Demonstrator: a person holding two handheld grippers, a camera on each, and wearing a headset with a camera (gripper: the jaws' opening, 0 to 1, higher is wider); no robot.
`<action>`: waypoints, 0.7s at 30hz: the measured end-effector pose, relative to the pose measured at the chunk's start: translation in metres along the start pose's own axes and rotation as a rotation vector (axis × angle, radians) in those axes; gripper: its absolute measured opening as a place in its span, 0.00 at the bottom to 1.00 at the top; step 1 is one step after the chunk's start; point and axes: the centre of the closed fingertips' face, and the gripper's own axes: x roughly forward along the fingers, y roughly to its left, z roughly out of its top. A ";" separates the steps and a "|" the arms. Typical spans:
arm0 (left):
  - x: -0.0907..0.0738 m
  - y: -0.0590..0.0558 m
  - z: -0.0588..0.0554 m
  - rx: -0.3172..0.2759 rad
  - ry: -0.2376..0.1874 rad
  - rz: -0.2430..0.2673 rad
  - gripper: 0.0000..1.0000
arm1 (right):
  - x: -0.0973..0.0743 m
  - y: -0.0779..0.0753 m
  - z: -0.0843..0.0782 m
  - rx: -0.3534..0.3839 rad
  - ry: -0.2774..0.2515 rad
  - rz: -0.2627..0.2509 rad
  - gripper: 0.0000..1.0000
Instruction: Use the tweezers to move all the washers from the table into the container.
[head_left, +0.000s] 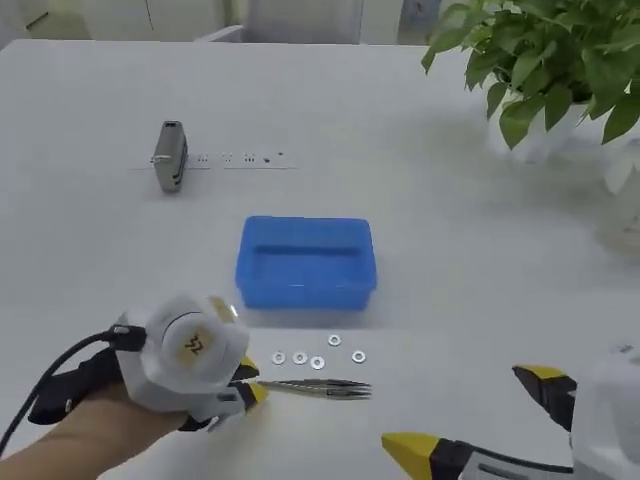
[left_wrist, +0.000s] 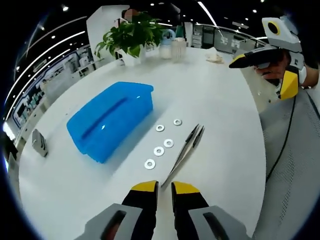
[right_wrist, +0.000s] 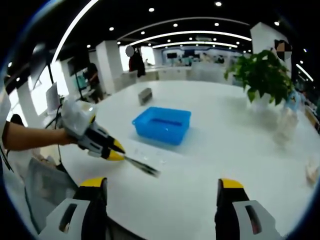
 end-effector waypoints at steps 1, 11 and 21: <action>0.001 0.000 0.001 0.012 0.000 -0.004 0.07 | 0.000 0.000 0.000 0.000 0.001 -0.001 0.89; 0.000 -0.019 -0.003 0.126 0.034 -0.080 0.00 | 0.001 0.004 -0.002 -0.022 0.017 0.007 0.88; -0.033 -0.029 0.023 0.150 -0.039 -0.040 0.00 | 0.009 0.037 -0.002 -0.159 0.050 0.132 0.71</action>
